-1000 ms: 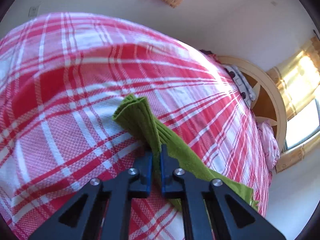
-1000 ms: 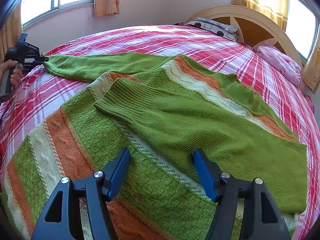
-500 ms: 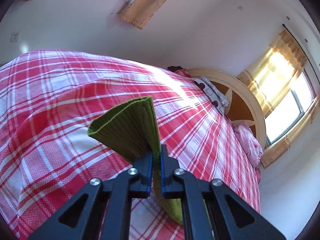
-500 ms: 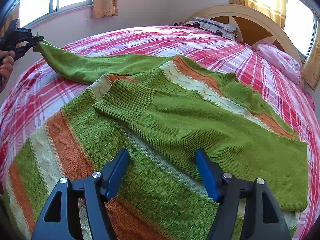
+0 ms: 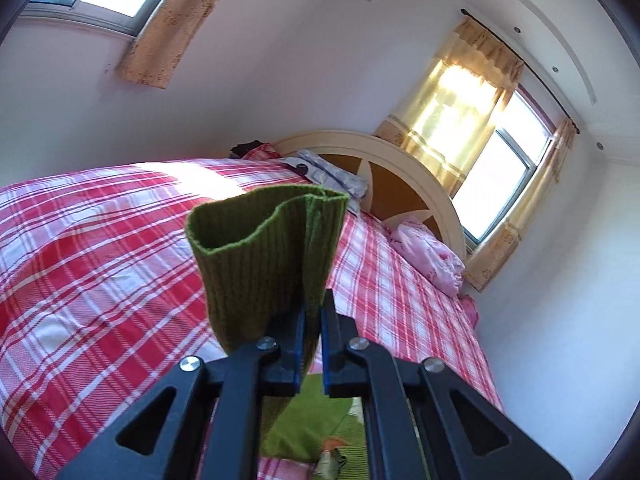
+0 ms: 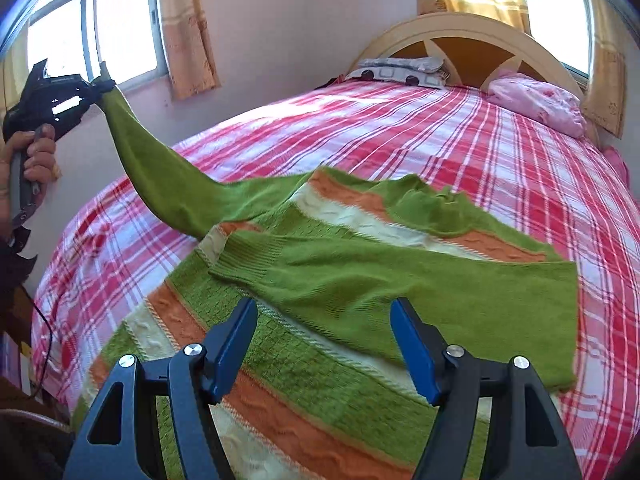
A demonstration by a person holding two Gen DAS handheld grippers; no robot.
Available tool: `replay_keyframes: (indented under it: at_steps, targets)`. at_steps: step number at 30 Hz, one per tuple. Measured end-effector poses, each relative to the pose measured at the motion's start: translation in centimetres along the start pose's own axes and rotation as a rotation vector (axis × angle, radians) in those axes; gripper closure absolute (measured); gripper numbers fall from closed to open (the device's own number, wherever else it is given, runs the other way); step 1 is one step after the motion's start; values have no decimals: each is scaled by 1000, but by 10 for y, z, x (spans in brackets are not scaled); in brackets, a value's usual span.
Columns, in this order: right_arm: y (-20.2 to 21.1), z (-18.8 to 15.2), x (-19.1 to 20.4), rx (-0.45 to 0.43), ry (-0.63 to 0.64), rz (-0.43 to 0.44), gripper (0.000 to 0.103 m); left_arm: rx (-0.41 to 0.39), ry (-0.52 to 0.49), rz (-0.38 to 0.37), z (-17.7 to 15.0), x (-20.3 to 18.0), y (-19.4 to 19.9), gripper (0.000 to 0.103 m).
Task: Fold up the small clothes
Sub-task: 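Grasp the sleeve cuff with the left tool and lift it, then fold the held sleeve across the sweater body and open the left tool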
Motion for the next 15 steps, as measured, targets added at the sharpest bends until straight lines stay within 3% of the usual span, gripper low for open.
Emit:
replay_keyframes:
  at_steps: [8, 15]
  targets:
    - [54, -17, -35, -40, -97, -38, 33, 26, -9, -134, -10, -77, -26, 96]
    - [97, -49, -59, -46, -150, -81, 33, 71, -31, -233, -39, -139, -39, 96]
Point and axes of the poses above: each gripper's, at about its wrist camera, not at the fingertips, and y roughly against the way its jaws point, x to its left, z to its top, the point moved 7 cm from there along -y, roughly the way its jaws point, and after that the axes turned 12 degrees about -x, right-handed, at the moved point
